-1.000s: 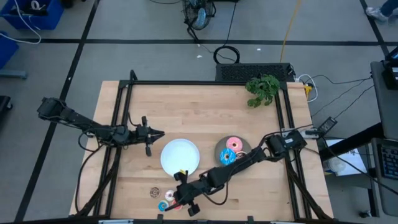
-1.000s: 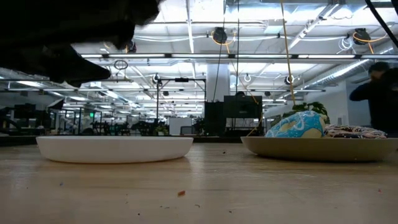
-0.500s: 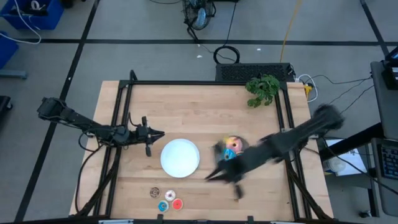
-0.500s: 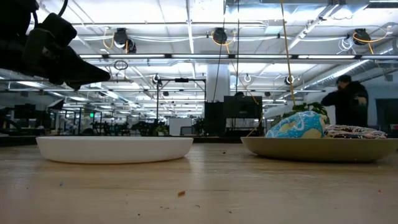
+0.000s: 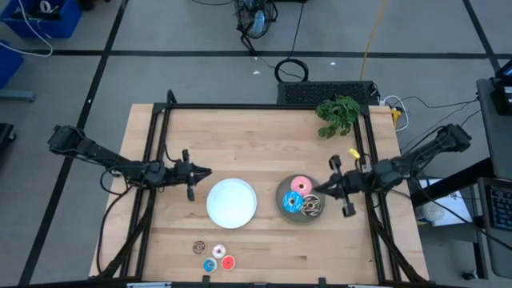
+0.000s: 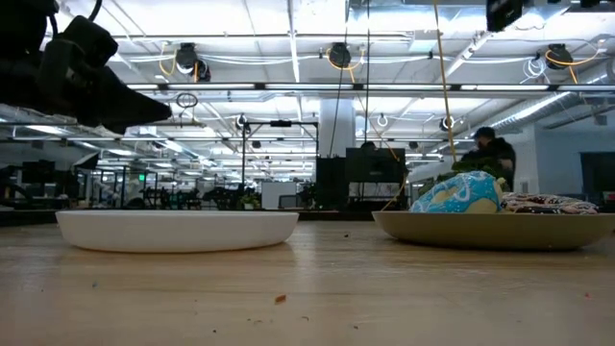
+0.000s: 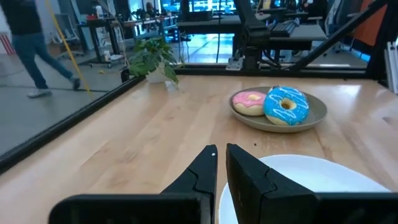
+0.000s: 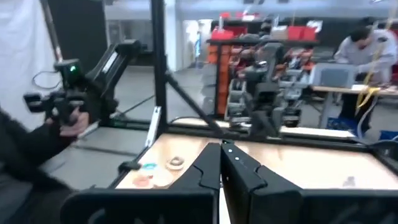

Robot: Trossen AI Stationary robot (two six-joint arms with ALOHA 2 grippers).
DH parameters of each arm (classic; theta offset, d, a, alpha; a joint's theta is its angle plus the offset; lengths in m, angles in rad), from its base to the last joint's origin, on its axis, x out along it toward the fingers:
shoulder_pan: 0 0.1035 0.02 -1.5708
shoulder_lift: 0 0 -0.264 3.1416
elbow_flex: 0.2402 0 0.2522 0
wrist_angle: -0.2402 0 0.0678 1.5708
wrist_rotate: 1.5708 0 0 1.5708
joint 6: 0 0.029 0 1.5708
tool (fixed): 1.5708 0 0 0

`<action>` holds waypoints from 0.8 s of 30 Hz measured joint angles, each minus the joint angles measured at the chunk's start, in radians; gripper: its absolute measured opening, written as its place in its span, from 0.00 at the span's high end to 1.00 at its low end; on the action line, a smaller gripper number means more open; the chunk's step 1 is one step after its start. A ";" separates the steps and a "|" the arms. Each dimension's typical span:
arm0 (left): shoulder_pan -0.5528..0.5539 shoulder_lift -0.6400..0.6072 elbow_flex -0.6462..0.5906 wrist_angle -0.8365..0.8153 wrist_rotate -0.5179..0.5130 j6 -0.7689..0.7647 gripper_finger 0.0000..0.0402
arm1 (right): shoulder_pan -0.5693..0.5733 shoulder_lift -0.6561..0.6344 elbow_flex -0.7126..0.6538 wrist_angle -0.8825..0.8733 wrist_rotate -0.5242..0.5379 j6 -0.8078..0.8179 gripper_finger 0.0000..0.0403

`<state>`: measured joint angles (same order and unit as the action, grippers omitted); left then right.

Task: Pick & Place donuts
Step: Put the small brown donut on the white plate

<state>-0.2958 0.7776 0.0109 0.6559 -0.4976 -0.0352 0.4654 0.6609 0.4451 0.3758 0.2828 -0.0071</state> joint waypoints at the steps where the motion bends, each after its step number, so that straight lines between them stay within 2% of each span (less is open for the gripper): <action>1: 0.000 0.000 0.000 0.000 0.000 0.006 0.90 | -0.001 -0.036 -0.027 0.014 0.006 -0.007 1.00; 6: 0.000 0.000 0.000 0.035 0.000 0.010 0.90 | -0.014 -0.138 -0.129 0.043 0.058 -0.051 1.00; 13: 0.000 0.000 0.009 0.024 0.000 0.003 0.90 | -0.043 -0.170 -0.243 0.144 0.061 -0.179 1.00; 15: -0.006 0.001 0.072 -0.116 0.004 -0.020 0.90 | -0.047 -0.170 -0.266 0.177 0.061 -0.218 1.00; 17: -0.026 0.007 0.196 -0.336 0.011 -0.048 0.90 | -0.053 -0.169 -0.274 0.207 0.061 -0.274 1.00; 21: -0.078 0.083 0.516 -0.833 -0.001 -0.153 0.95 | -0.059 -0.174 -0.274 0.212 0.061 -0.296 1.00; 24: -0.134 0.168 0.772 -1.180 0.005 -0.292 0.99 | -0.059 -0.173 -0.274 0.206 0.058 -0.302 1.00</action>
<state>-0.4301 0.9453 0.7827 -0.5245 -0.4927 -0.3269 0.4062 0.4877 0.1707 0.5814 0.3406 -0.3089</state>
